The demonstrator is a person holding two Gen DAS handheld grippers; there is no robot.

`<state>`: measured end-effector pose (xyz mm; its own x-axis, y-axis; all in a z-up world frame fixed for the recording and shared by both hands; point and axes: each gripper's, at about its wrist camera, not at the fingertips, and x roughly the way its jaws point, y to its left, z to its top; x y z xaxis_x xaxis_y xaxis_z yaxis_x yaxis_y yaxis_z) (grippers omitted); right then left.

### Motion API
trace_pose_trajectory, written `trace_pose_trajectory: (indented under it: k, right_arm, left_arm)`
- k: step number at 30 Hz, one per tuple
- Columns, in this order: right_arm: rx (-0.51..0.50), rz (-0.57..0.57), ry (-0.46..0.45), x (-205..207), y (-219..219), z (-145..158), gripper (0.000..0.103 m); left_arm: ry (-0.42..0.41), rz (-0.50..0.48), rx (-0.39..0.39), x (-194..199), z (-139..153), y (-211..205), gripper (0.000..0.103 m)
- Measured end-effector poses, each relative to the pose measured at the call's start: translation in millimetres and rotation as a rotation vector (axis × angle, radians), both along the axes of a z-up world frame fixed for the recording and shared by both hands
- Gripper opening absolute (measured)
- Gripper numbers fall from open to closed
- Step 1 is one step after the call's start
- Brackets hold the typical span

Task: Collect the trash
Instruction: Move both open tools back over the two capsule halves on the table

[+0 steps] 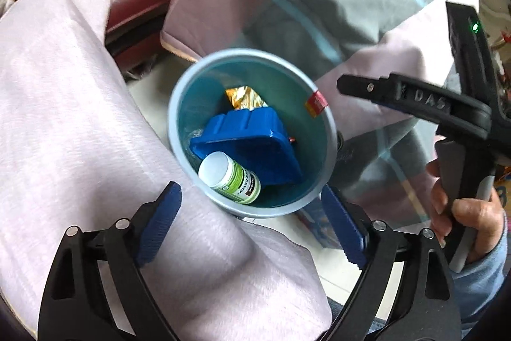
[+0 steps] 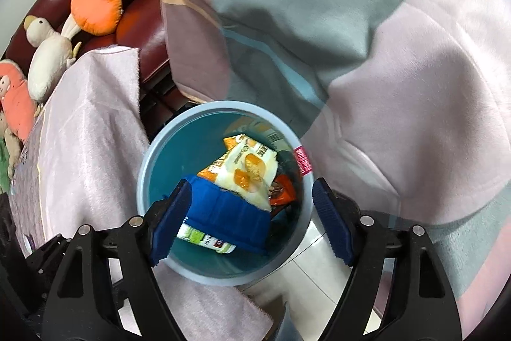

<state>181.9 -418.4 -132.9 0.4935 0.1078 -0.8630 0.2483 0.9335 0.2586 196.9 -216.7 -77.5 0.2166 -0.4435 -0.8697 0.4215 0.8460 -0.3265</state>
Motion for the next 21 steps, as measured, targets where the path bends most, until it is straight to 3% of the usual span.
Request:
trace_pose_trajectory:
  k: [12,21]
  right_arm:
    - [-0.038,0.1,-0.034,-14.0,66.2,35.1,0.079]
    - [-0.073,0.25,-0.047,-16.2,157.9,55.6,0.079]
  left_arm:
    - [-0.064,0.178,-0.061,-31.8,33.4,102.3,0.094]
    - [-0.103,0.354,-0.088,-61.0,45.8,194.1,0.095]
